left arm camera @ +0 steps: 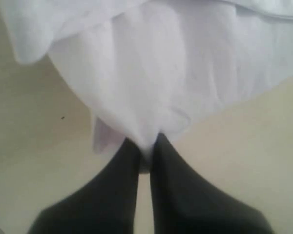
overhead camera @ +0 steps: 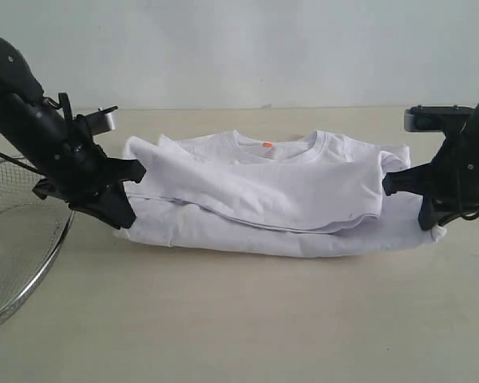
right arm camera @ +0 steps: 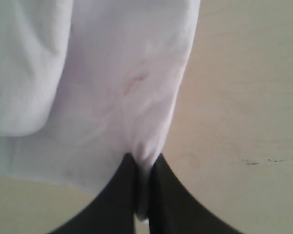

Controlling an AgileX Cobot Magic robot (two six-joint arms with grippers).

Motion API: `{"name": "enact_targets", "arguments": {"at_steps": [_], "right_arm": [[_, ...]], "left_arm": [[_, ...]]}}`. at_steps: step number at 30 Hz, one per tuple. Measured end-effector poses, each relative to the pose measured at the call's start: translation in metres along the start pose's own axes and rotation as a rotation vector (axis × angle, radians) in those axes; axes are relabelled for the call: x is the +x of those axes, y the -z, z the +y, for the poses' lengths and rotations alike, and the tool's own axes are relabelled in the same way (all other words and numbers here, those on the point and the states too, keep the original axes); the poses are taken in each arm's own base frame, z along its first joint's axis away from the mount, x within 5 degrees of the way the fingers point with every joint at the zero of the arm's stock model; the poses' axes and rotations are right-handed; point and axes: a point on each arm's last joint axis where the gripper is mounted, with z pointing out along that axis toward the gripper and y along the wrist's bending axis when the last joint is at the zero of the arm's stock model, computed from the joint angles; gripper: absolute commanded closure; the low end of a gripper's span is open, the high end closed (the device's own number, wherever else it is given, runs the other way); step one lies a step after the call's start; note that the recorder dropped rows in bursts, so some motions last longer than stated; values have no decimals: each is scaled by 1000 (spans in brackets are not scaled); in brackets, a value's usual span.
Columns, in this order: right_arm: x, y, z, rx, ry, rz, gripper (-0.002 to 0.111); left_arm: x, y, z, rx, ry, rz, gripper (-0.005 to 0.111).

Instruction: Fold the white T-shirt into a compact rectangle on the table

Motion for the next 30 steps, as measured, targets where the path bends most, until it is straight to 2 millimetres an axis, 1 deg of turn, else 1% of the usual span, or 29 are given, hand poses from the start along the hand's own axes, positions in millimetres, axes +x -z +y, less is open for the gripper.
{"name": "enact_targets", "arguments": {"at_steps": [5,10,14,18,19,21,22,24,30], "right_arm": [[2,3,0,-3,-1,10,108],[4,15,2,-9,-1,9,108],[11,20,2,-11,-2,10,108],[31,19,2,-11,-6,37,108],[37,20,2,-10,-7,41,108],[46,25,2,-12,-8,35,108],[48,26,2,-12,-8,32,108],[56,32,2,-13,-9,27,108],[84,35,2,-16,-13,56,108]], "left_arm": [[3,0,1,-9,4,29,102],[9,-2,2,-14,14,65,102],[15,-5,0,-17,12,85,102],[23,-11,-18,-22,-31,116,102],[26,-11,-25,-23,-41,117,102],[31,-6,-32,-23,-48,109,102],[32,-4,-32,-28,-47,107,102],[44,5,-34,-47,-35,104,102],[79,9,-35,-54,-12,134,102]]}}
